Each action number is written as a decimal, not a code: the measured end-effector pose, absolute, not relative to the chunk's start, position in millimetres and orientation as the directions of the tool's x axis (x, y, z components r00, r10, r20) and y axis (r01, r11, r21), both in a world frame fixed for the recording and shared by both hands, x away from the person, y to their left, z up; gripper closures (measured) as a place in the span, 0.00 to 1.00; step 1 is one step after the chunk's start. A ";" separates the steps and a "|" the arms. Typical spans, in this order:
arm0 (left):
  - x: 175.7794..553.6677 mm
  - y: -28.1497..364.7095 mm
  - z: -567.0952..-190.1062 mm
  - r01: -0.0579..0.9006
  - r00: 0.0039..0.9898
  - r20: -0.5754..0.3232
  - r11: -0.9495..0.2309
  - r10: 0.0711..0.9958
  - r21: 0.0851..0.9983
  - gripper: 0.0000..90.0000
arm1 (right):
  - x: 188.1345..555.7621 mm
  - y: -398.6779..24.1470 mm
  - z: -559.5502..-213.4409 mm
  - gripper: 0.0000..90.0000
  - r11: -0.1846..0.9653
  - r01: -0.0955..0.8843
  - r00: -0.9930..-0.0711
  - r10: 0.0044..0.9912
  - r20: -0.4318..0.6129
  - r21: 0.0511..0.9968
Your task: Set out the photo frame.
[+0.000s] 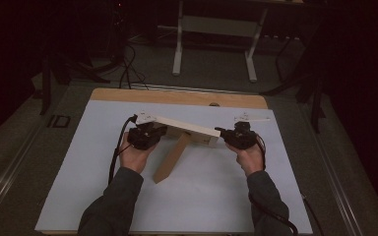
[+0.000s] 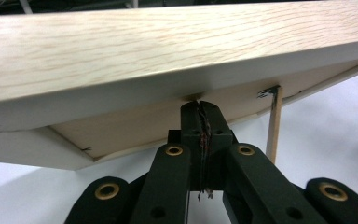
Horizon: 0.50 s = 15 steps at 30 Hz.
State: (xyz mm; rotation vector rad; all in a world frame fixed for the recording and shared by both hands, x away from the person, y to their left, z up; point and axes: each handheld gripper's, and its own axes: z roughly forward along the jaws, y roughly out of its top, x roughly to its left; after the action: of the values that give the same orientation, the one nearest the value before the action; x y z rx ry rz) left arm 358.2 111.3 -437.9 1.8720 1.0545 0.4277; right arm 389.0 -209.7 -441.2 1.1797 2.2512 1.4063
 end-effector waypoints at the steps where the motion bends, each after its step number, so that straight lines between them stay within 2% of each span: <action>1: 358.2 110.4 -437.6 0.492 0.577 -0.129 -0.217 0.806 0.843 1.00 | 388.9 -209.5 -441.1 1.00 0.213 0.507 -0.647 0.734 0.205 0.835; 15: 356.7 91.2 -430.1 0.474 0.620 -0.113 -0.256 0.776 0.843 1.00 | 388.6 -208.9 -441.2 1.00 0.216 0.504 -0.652 0.730 0.204 0.836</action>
State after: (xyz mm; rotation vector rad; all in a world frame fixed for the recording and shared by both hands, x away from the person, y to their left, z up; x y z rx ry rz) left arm 356.7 91.2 -430.1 1.9097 0.9934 0.4064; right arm 388.6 -208.9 -441.2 1.1712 2.2562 1.4089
